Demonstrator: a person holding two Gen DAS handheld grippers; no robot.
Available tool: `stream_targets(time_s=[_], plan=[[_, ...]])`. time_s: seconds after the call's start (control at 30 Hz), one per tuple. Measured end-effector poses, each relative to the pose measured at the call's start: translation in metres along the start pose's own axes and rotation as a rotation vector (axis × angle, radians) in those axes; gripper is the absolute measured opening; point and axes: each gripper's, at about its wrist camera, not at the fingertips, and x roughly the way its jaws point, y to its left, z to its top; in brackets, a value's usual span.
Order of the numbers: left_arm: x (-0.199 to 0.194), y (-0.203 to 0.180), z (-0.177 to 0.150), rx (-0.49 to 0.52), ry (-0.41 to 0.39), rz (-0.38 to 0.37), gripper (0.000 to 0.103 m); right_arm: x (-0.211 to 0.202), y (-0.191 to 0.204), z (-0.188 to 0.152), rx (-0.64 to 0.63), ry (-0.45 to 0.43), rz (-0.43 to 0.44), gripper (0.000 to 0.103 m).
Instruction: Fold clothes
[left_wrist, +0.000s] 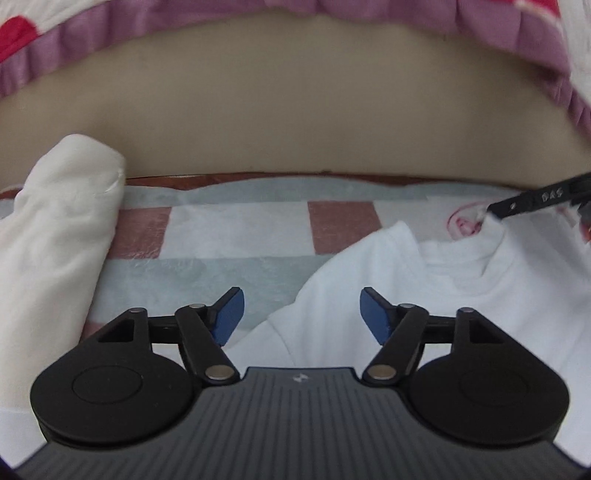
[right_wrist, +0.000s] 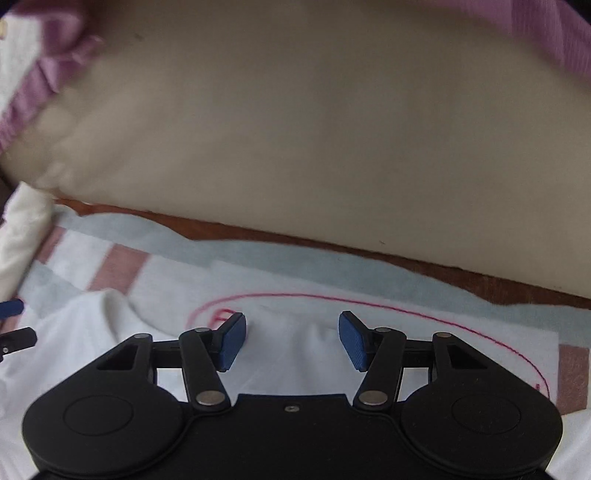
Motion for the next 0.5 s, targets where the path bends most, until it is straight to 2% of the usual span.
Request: stream_targets(time_s=[0.07,0.1,0.13,0.3,0.37,0.43,0.47,0.5], plan=[[0.015,-0.008,0.004,0.034,0.050,0.087,0.070,0.002,-0.001,-0.003,-0.010,-0.007,0.007,0.054],[0.018,-0.011,0.006,0.044,0.058,0.098,0.070,0.001,-0.001,-0.005,-0.018,-0.016,0.015,0.021],[0.022,-0.014,0.008,0.055,0.063,0.104,0.070,-0.002,0.001,-0.008,-0.036,-0.019,0.032,0.010],[0.031,-0.040,0.008,0.192,0.046,0.075,0.083,-0.029,0.004,-0.017,-0.098,-0.196,-0.029,0.009],[0.032,-0.045,0.005,0.211,0.021,0.088,0.087,-0.036,0.004,-0.020,-0.114,-0.241,-0.053,0.009],[0.033,-0.043,0.004,0.177,0.019,0.086,0.089,-0.037,0.006,-0.021,-0.137,-0.256,-0.070,0.009],[0.033,-0.038,0.004,0.130,0.027,0.063,0.086,-0.038,0.006,-0.022,-0.148,-0.259,-0.076,0.009],[0.034,-0.035,0.005,0.086,0.033,0.041,0.057,-0.041,0.005,-0.022,-0.152,-0.267,-0.083,0.009]])
